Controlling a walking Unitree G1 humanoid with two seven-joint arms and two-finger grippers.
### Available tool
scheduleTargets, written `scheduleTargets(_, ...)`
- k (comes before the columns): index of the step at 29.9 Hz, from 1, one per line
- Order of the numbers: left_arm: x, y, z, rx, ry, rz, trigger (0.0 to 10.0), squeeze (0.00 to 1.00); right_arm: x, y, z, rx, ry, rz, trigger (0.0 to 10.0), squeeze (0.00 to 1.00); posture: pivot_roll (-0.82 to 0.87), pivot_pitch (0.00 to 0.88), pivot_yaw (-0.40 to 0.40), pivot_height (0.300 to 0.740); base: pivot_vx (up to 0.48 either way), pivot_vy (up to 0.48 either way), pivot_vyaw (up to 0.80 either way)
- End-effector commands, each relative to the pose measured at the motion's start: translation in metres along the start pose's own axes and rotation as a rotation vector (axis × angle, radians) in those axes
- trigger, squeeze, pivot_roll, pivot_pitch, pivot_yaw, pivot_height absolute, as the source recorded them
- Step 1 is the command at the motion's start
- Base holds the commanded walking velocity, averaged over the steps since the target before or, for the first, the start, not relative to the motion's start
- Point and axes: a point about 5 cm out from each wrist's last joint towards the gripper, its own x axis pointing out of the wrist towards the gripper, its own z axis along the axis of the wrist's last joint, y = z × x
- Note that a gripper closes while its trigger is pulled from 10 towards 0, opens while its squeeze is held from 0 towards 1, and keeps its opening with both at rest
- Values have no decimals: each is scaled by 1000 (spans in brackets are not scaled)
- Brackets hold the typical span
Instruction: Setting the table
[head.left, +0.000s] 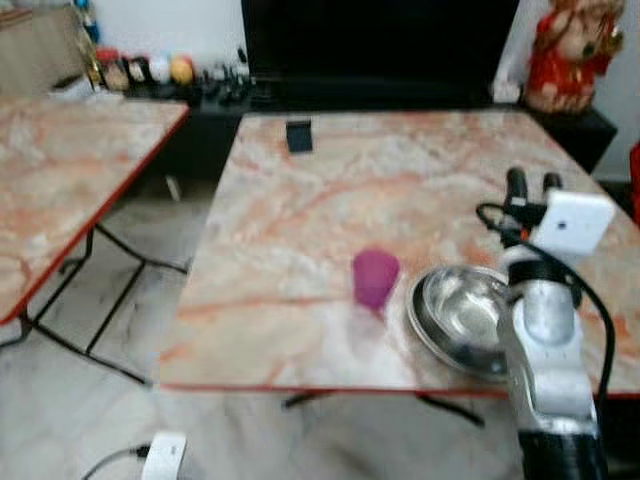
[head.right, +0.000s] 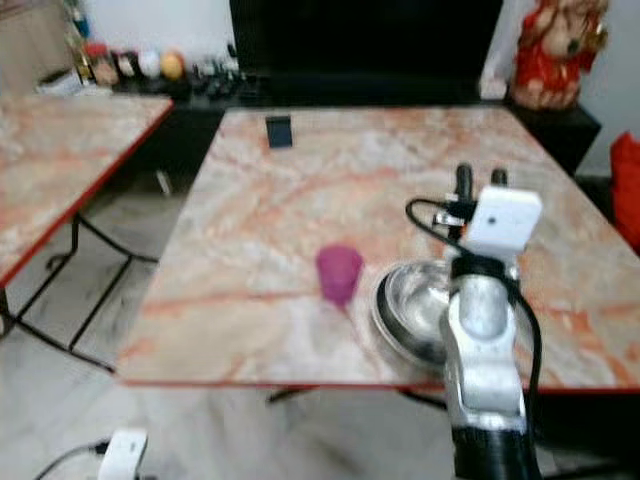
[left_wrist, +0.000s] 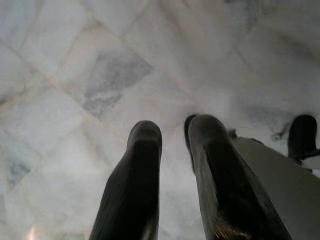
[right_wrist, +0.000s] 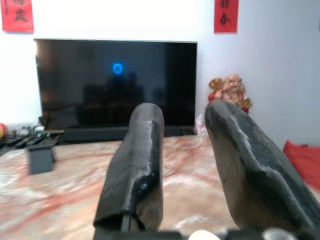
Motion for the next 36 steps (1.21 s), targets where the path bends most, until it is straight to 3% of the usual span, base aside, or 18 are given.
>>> scheduleTargets(1,-1,4,-8,5,25,12,10000,0,2,5,6,4,-23,17,10000,0,-93,0,12,740,0,424,0)
scheduleTargets(36,-1,3,-6,-2,23,18,10000,0,3,2,7,-15,-32,16,10000,0,-90,0,11,740,0,425,0)
